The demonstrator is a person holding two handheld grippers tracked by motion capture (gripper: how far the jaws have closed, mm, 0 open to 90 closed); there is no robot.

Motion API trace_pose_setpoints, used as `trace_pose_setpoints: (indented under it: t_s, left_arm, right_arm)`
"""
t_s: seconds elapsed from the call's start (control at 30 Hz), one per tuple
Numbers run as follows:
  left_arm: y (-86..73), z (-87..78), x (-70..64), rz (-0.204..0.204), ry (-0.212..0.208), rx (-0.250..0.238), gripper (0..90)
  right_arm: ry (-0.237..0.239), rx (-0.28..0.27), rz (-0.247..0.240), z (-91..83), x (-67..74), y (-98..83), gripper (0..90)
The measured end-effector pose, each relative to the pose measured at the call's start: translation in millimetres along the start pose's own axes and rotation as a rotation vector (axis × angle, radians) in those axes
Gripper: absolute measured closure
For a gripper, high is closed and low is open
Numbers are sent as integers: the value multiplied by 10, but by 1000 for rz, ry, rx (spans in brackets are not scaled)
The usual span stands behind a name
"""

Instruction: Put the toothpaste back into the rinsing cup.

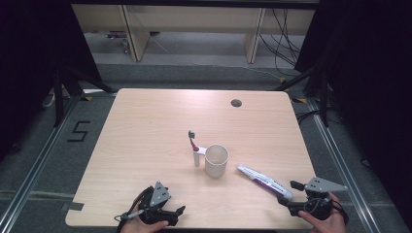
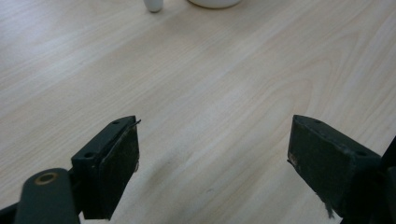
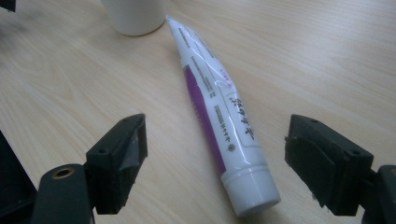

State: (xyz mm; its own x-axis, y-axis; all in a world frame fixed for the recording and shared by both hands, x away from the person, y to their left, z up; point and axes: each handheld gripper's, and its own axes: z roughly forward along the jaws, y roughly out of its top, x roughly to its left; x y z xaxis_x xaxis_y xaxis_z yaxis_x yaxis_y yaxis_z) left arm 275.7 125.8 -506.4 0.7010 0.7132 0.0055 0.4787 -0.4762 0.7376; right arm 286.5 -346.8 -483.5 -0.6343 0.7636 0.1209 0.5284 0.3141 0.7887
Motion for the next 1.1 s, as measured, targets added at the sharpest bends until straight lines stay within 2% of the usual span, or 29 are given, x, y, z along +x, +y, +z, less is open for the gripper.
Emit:
trace_pose_setpoints:
  t_s: [0.03, 0.07, 0.1, 0.13, 0.17, 0.23, 0.3, 0.37, 0.4, 0.43, 0.47, 0.53, 0.6, 0.67, 0.73, 0.83, 0.87, 0.9, 0.93, 0.97, 1.0, 1.1]
  left_arm:
    - [1, 2, -10, -2, 4, -1, 164]
    - [6, -4, 0, 16, 7, 13, 164]
    - [6, 7, -5, 4, 7, 1, 164]
    - [7, 7, -6, -1, 2, -1, 164]
    - [8, 6, -14, -10, -4, -8, 164]
    - [4, 6, -12, -4, 3, -5, 164]
    - [-6, 12, -27, -11, 0, -9, 164]
    - [-7, 13, -26, -9, -5, -11, 164]
    - [-5, 10, -23, -7, 4, -6, 164]
    - [-6, 10, -18, -4, 6, -3, 164]
    - [-7, 10, -18, -12, 0, -6, 164]
    - [-12, 18, -16, -21, 6, -9, 164]
    - [-15, 16, -14, -24, 6, -14, 164]
    - [-11, 2, 3, -8, 15, 4, 164]
    - [-17, 10, -3, -29, 7, -11, 164]
    - [-19, 8, 7, -17, 14, 0, 164]
    - [-19, 10, 0, -17, 12, -1, 164]
    - [-19, 10, 0, -17, 12, -1, 164]
    - [-18, 11, 5, -9, 19, 5, 164]
    - [-18, 10, 6, -6, 18, 8, 164]
    - [-19, 11, 6, -6, 19, 9, 164]
    - [-22, 12, 1, -13, 18, 6, 164]
  right_arm:
    - [-2, -9, -22, 5, -13, 5, 218]
    - [0, -8, -20, 4, -10, 7, 217]
    - [6, 3, 7, -1, 10, 6, 218]
    - [7, 5, 7, -1, 8, 8, 219]
    - [-2, -4, -29, 2, -20, 16, 219]
    - [-1, 8, -16, 0, -12, 35, 221]
    - [-1, 27, -23, 6, -8, 73, 222]
    - [-17, 39, -63, 6, 0, 125, 225]
    - [-30, 48, -110, 5, 4, 183, 212]
    - [-30, 48, -110, 5, 4, 183, 212]
    - [-19, 69, -123, 17, 15, 241, 198]
    - [-17, 82, -117, 24, 29, 259, 198]
    - [-11, 121, -140, 58, 38, 319, 182]
    - [-14, 152, -177, 109, 45, 364, 180]
    - [-16, 184, -196, 161, 73, 401, 213]
    - [-33, 209, -217, 259, 115, 446, 223]
    - [-26, 231, -240, 320, 126, 482, 234]
    - [-26, 231, -240, 320, 126, 482, 234]
    - [-26, 255, -274, 389, 127, 515, 240]
    - [-26, 255, -274, 389, 127, 515, 240]
    - [-29, 287, -290, 446, 137, 539, 258]
    - [-31, 311, -296, 513, 132, 568, 266]
